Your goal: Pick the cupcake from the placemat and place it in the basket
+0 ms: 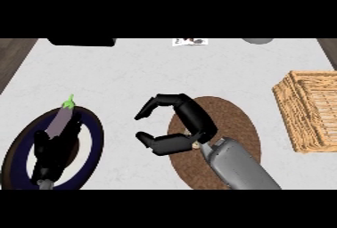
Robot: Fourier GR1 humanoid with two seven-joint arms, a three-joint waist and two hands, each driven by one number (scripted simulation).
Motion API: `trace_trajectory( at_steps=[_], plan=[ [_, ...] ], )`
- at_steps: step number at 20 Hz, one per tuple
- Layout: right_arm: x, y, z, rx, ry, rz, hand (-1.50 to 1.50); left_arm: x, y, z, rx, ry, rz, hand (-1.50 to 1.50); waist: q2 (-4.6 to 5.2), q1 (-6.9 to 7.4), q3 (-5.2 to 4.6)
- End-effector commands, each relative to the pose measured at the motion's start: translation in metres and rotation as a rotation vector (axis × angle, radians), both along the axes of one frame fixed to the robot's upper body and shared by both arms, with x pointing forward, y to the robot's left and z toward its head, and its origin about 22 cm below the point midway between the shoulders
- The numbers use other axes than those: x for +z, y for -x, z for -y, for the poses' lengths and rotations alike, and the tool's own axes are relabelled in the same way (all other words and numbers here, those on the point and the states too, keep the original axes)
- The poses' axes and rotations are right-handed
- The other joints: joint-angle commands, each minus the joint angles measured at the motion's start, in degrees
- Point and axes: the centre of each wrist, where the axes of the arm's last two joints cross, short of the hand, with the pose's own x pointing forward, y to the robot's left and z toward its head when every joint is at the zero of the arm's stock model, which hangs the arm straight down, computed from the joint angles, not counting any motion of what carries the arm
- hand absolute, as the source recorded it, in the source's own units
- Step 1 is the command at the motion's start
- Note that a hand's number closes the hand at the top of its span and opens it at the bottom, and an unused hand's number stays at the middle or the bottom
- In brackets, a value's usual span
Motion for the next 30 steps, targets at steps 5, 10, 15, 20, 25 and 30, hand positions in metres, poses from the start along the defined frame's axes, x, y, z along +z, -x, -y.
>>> trace_trajectory(
  at_steps=[5, 10, 15, 20, 25, 30],
  plan=[
    [0.017, 0.012, -0.038, -0.169, 0.390, 0.165, -1.50, -0.040, 0.040, -0.010, 0.053, 0.009, -0.193, 0.00, -0.85, -2.66, -0.74],
    [0.067, -0.012, -0.008, -0.353, 0.732, 0.346, -1.50, -0.026, 0.029, -0.009, 0.089, 0.024, -0.176, 0.00, -1.67, -5.19, -0.73],
    [0.153, -0.013, 0.005, -0.357, 0.962, 0.388, -1.50, -0.024, 0.036, -0.016, 0.088, 0.022, -0.196, 0.00, -1.31, -4.55, -0.61],
    [0.209, 0.000, 0.021, -0.253, 1.163, 0.368, -1.50, -0.031, 0.043, -0.019, 0.090, 0.033, -0.185, 0.00, -1.09, -4.65, -0.67],
    [0.247, -0.001, 0.041, -0.138, 1.346, 0.278, -1.50, -0.026, 0.040, -0.019, 0.087, 0.020, -0.180, 0.00, -0.90, -4.25, -0.61],
    [0.257, 0.005, 0.056, -0.112, 1.416, 0.240, -1.50, -0.032, 0.043, -0.004, 0.064, 0.028, -0.199, 0.00, -0.53, -3.50, -0.50]
  ],
)
